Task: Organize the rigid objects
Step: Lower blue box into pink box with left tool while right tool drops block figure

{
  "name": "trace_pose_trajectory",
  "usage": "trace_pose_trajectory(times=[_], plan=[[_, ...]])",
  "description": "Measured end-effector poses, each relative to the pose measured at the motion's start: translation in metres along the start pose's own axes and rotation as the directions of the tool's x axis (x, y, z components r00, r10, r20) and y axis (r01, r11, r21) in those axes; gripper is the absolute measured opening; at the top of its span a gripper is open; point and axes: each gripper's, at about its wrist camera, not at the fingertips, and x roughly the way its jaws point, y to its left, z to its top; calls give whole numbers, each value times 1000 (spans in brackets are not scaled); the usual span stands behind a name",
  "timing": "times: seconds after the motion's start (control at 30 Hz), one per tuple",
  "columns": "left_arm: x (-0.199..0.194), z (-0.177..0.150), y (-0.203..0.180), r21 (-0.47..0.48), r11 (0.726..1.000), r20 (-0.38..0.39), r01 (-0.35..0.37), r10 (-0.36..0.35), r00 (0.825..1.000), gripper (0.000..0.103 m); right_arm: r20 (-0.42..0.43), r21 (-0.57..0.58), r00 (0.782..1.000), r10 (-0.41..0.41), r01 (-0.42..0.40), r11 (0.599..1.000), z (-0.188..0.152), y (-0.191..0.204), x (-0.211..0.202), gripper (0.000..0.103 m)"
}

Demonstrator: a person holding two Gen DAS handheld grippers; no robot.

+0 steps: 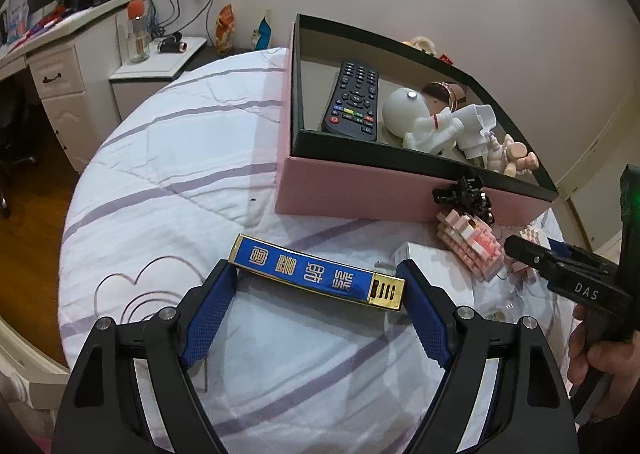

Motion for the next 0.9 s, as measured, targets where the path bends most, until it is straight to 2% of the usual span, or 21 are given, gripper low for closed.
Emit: trace_pose_trajectory(times=[0.13, 0.27, 0.37, 0.57, 0.77, 0.9], plan=[[-16, -2, 4, -2, 1000, 2, -7, 7, 1000, 83, 17, 0, 1000, 12, -12, 1000, 1, 0, -12, 63], [-42, 5, 2, 20, 1000, 39, -10, 10, 999, 83, 43, -6, 999, 32, -32, 999, 7, 3, -27, 63], [-60, 19, -5, 47, 999, 76, -10, 6, 997, 83, 69, -18, 996, 58, -57, 998, 16, 7, -40, 63], [-74, 59, -30, 128, 992, 132, 0, -17, 991, 83, 135, -68, 987, 81, -72, 995, 48, 18, -60, 63], [-51, 119, -53, 174, 984, 135, 34, -58, 989, 83, 167, -97, 982, 87, -71, 993, 106, 19, -53, 63], [-15, 156, -65, 193, 981, 103, 27, -48, 994, 83, 139, -81, 986, 95, -84, 993, 153, 13, -23, 63]])
